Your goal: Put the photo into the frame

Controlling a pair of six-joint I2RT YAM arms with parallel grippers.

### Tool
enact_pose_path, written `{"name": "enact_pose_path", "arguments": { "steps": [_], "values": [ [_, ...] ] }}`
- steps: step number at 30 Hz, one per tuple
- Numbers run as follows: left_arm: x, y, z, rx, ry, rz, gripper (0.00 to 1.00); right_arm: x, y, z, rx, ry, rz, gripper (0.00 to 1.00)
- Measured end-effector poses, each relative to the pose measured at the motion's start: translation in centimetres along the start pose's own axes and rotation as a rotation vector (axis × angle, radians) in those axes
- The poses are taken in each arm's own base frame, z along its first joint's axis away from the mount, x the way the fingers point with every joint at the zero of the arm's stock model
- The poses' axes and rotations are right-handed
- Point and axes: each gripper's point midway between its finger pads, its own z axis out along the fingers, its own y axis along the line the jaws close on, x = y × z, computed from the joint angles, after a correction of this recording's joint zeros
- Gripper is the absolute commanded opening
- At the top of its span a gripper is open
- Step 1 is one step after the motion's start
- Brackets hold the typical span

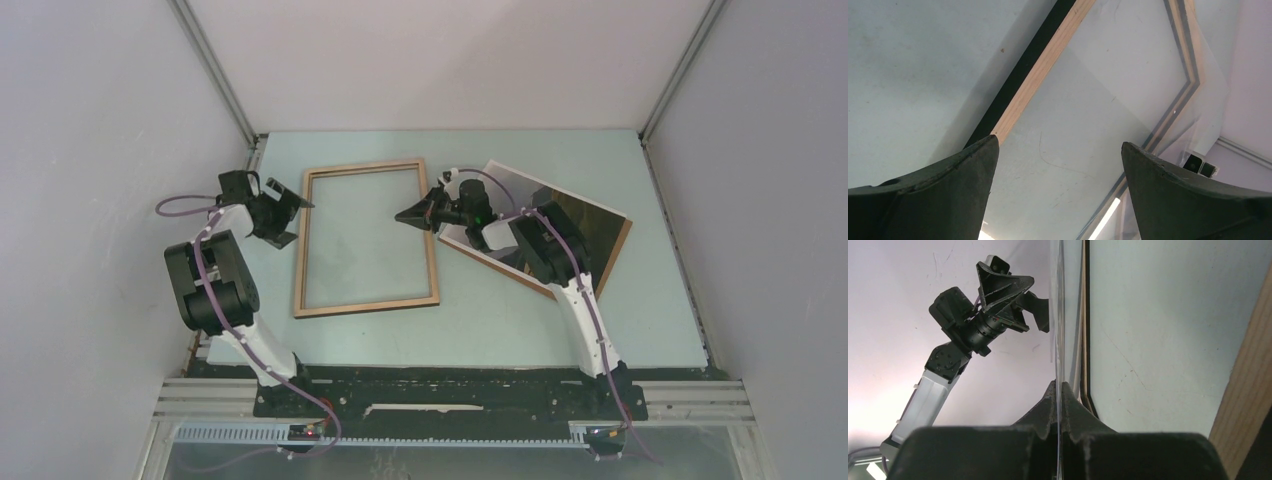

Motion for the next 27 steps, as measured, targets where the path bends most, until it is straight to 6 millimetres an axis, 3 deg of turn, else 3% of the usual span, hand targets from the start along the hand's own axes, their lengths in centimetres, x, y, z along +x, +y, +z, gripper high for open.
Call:
{"name": "enact_pose_path", "arguments": {
  "steps": [17,27],
  "values": [
    [0.1,0.1,0.1,-0.003,0.004,-0.002,1.0,0.6,-2.7,0.8,0.084,-0.011,-0.047,0.05],
    [0.0,0.1,0.1,-0.005,-0.002,0.0,1.0,1.1,-3.7,0.9,0.172,-0.009,-0.083,0.33]
  ]
}}
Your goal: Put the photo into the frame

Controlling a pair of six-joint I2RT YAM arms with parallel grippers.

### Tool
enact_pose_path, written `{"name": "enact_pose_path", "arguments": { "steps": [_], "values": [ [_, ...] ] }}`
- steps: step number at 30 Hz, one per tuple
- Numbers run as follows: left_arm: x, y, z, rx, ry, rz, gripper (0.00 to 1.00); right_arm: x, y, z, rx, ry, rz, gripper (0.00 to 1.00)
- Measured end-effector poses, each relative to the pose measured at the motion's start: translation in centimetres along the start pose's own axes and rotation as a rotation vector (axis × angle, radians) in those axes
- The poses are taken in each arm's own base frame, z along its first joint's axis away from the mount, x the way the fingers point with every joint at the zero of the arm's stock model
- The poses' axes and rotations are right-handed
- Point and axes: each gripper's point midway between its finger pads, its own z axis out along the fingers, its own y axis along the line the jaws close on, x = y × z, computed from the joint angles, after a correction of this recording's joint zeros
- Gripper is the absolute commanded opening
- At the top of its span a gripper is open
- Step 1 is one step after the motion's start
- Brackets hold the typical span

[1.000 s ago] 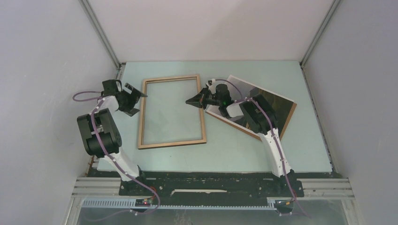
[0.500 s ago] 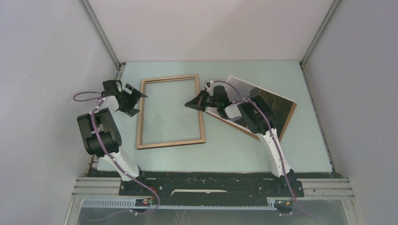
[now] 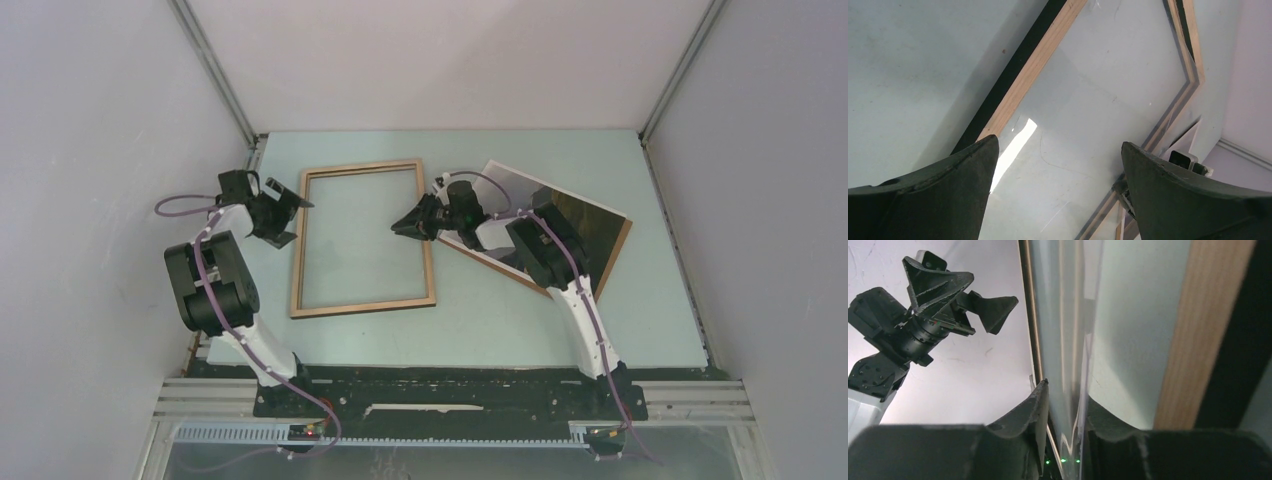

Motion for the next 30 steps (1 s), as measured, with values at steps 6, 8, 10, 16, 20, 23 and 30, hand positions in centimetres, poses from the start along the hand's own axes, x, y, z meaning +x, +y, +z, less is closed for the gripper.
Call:
{"name": "enact_pose_path", "arguments": {
  "steps": [6,8,10,16,20,23,30],
  "values": [
    [-0.7,-0.7,-1.4,-0.007,-0.058,0.03,1.0,0.1,0.3,0.4,0.044,0.01,-0.04,0.48],
    [-0.9,-1.4,-2.4,0.002,-0.086,0.049,1.0,0.1,0.2,0.4,0.07,0.011,-0.058,0.53],
    [-1.1,-2.5,-3.6,0.018,-0.12,0.076,1.0,0.2,0.3,0.4,0.097,0.015,-0.08,0.57],
    [-0.3,-6.0,-6.5,0.092,-0.178,0.165,1.0,-0.2,1.7,0.5,0.181,0.009,-0.171,0.61],
    [1.4,-7.3,-7.2,0.157,-0.162,0.191,1.0,-0.3,2.1,0.4,0.24,0.003,-0.215,0.65],
    [2.9,-7.6,-7.0,0.181,-0.122,0.192,1.0,-0.3,1.4,0.1,0.306,-0.001,-0.235,0.66],
    [4.6,-9.0,-8.8,0.253,-0.108,0.208,1.0,-0.7,-0.6,-1.5,0.488,-0.013,-0.262,0.71]
  ]
}}
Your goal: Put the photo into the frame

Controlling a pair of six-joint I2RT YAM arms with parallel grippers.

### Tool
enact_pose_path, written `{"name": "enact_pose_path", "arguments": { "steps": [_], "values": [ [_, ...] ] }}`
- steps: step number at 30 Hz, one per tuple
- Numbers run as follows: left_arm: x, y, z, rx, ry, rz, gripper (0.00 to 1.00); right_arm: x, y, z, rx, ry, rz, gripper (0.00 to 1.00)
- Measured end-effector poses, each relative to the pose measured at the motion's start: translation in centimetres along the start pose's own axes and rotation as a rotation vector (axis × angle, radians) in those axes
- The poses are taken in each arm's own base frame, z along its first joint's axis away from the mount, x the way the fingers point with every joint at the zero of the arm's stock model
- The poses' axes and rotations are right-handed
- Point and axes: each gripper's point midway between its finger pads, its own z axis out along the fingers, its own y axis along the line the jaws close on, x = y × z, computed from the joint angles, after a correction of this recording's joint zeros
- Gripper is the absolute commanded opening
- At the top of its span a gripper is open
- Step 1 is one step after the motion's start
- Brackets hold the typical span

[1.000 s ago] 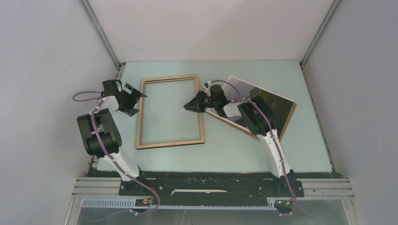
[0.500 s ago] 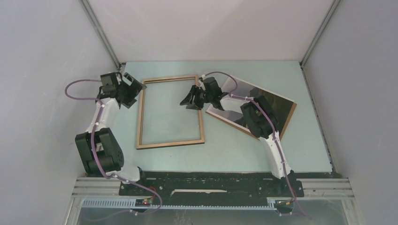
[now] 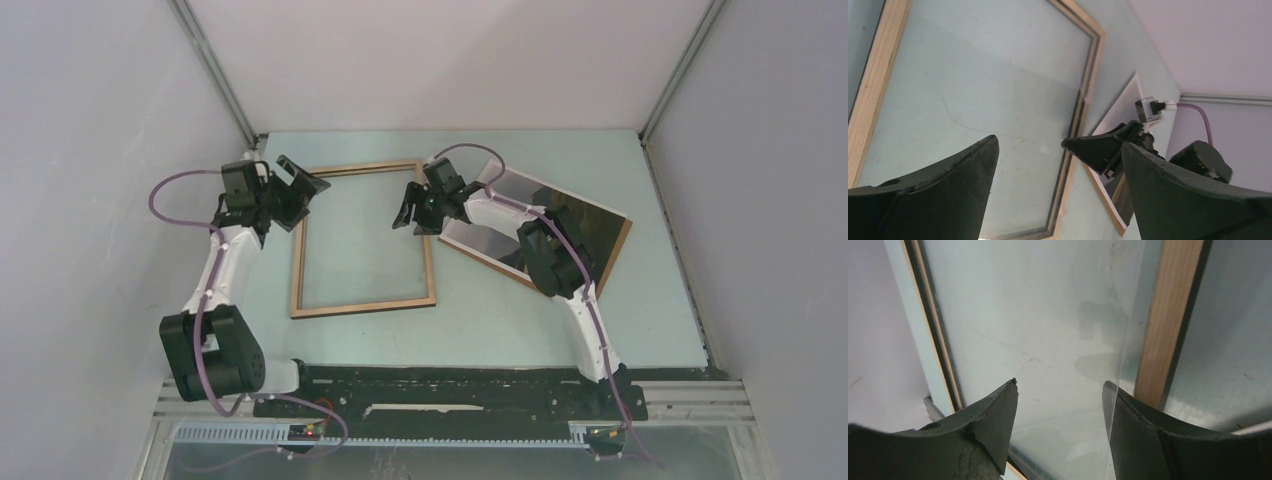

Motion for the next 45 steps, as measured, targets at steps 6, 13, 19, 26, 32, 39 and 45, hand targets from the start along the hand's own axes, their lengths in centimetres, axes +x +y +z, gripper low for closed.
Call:
{"name": "enact_pose_path", "arguments": {
  "steps": [6,13,19,26,32,39,45],
  "values": [
    [-1.0,-2.7,-2.4,0.084,-0.064,0.034,1.0,-0.9,0.0,-2.0,0.131,-0.028,-0.055,0.77],
    [-1.1,-3.4,-3.1,0.108,-0.075,0.046,1.0,-3.0,0.8,-8.3,0.294,-0.124,-0.156,0.79],
    [-0.4,-4.8,-3.9,0.146,-0.07,0.071,1.0,-2.9,0.7,-16.5,0.335,-0.198,-0.25,0.77],
    [0.7,-6.1,-4.6,0.172,-0.065,0.128,1.0,2.9,-5.5,-19.1,0.23,-0.118,-0.12,0.77],
    [2.0,-6.4,-4.7,0.143,-0.073,0.21,1.0,9.3,-8.4,-14.9,0.157,0.049,0.012,0.77],
    [4.8,-7.1,-4.4,0.115,-0.049,0.358,1.0,12.8,-5.9,-11.8,0.045,0.087,0.024,0.77],
    [5.8,-7.1,-4.3,0.102,-0.039,0.421,1.0,13.6,-3.9,-8.8,-0.042,0.081,0.034,0.76]
  ]
}}
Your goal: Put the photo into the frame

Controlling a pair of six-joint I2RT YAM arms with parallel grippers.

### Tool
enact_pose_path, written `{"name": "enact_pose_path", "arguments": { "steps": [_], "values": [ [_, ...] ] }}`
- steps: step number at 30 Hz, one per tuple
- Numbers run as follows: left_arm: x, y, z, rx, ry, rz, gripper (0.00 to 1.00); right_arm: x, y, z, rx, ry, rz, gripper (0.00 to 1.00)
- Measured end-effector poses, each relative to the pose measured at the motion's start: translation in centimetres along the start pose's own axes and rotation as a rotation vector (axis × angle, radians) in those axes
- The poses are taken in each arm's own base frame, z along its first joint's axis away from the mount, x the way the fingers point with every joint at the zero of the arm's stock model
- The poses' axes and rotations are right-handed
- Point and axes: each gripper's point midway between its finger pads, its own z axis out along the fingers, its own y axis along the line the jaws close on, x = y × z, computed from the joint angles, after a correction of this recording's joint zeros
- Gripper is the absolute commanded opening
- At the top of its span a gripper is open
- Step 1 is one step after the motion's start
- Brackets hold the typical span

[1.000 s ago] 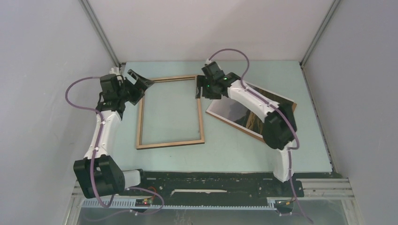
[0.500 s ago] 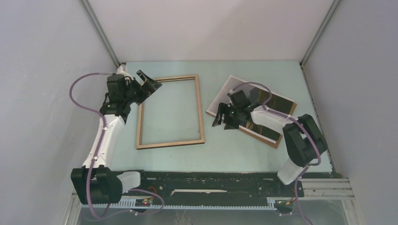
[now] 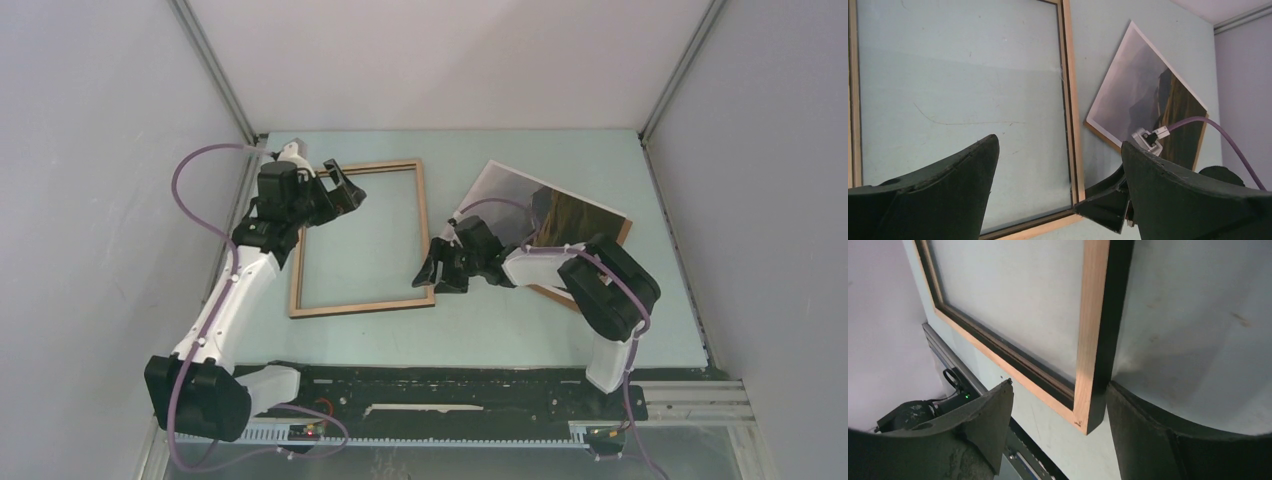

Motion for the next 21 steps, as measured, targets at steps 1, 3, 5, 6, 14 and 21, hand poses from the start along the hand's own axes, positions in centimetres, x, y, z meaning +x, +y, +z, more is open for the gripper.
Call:
{"name": "enact_pose_path", "arguments": {
  "steps": [1,3,5,6,14,21],
  "values": [
    [0.0,0.0,0.0,-0.002,-0.001,0.006,1.0,0.3,0.5,0.4,-0.022,0.009,0.002,0.76],
    [0.0,0.2,0.0,-0.012,-0.006,0.022,1.0,0.8,1.7,1.1,-0.056,0.016,-0.013,0.75],
    [0.1,0.0,0.1,-0.017,-0.008,0.041,1.0,1.5,2.8,1.6,-0.077,0.035,-0.033,0.75],
    [0.2,-0.1,0.1,-0.019,-0.009,0.052,1.0,1.7,3.2,1.7,-0.085,0.042,-0.041,0.75],
    [1.4,-1.5,0.2,-0.022,-0.009,0.159,1.0,0.2,5.3,-2.0,-0.08,-0.031,-0.092,0.76],
    [4.4,-3.3,1.9,-0.008,0.076,0.153,1.0,-5.5,-1.5,-14.9,0.082,-0.343,-0.027,0.77]
  ]
}}
